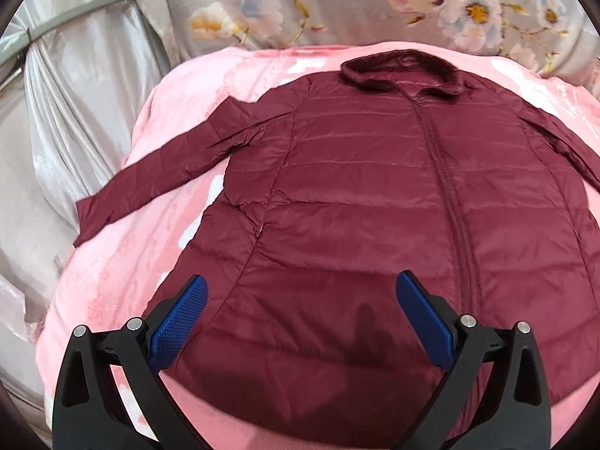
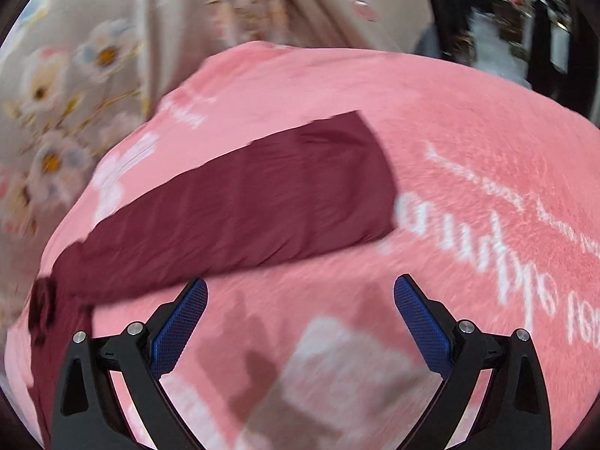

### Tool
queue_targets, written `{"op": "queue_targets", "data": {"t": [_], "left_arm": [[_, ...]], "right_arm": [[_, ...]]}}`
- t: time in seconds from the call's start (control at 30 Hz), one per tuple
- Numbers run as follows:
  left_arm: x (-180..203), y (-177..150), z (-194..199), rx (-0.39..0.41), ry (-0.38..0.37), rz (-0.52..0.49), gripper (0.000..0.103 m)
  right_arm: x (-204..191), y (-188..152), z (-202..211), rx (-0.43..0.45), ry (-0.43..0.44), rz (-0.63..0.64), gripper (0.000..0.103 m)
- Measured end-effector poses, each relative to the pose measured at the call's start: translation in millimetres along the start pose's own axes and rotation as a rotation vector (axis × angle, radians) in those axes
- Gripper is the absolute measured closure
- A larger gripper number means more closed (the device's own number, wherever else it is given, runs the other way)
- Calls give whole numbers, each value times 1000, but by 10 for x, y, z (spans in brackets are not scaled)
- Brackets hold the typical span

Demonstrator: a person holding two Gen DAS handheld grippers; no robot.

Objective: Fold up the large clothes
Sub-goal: 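Grasp a sleeve cuff with the right tool and fold it across the jacket body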

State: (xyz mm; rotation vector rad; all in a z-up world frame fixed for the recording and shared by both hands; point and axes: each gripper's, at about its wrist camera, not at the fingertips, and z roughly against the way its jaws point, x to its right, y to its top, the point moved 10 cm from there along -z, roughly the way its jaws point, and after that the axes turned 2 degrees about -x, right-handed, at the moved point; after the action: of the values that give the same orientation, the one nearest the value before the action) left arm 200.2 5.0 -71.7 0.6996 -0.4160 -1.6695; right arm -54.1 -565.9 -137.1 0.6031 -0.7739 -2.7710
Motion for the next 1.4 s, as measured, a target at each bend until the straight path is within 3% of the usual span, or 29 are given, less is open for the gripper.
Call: {"op": "queue_targets", "data": {"t": [0.1,0.17,0.23,0.27,0.3,0.33,0.4,0.47,0.57,0.63,0.7,0.87,1.0,1.07,1.1,1.13,1.2,1.27,1.4], "left_arm": [[-43,70,-153,-14,1,28,5],[-81,122,-255,-26,3,48,5],[-131,171,-337,-32,13,62,5],[-168,197,-377,-33,22,69,5],[-184,209,-393,-33,28,73,5],[-224,231,-426,-34,36,82,5],[-304,268,-482,-38,48,103,5],[-368,305,-522,-40,57,119,5],[-461,343,-580,-43,66,144,5],[-503,356,-610,-48,65,159,5],[-541,361,-634,-52,61,168,5],[-693,365,-664,-54,53,198,5],[-835,390,-685,-49,42,217,5],[-856,405,-693,-54,8,228,5],[-857,422,-692,-54,-15,234,5],[-846,444,-694,-56,-38,238,5],[-797,492,-694,-58,-87,245,5],[-691,568,-710,-67,-157,255,5],[-393,678,-852,-116,-264,259,5]], "right_arm": [[148,112,-147,2,-24,-40,13],[150,240,-234,32,-43,-34,26],[113,365,-314,61,-69,-5,62],[82,420,-362,65,-70,-3,73],[36,469,-400,67,-53,-6,91],[-64,509,-445,56,-17,-14,93],[-338,569,-411,67,20,2,95],[-896,642,-203,125,84,106,95],[-2089,481,262,186,261,321,95],[-2863,159,565,184,385,470,95],[-3647,-383,842,145,522,633,95],[-4755,-1815,1159,-6,727,925,95],[-5102,-2855,1226,-155,858,1071,88],[-5137,-3157,1305,-188,889,1110,83],[-5130,-3184,1388,-183,909,1103,73],[-5121,-3118,1446,-173,932,1080,57],[-5008,-2827,1620,-120,979,973,38],[-4901,-2520,1640,-88,969,894,38],[-4467,-1997,1387,-56,826,794,38]]}}
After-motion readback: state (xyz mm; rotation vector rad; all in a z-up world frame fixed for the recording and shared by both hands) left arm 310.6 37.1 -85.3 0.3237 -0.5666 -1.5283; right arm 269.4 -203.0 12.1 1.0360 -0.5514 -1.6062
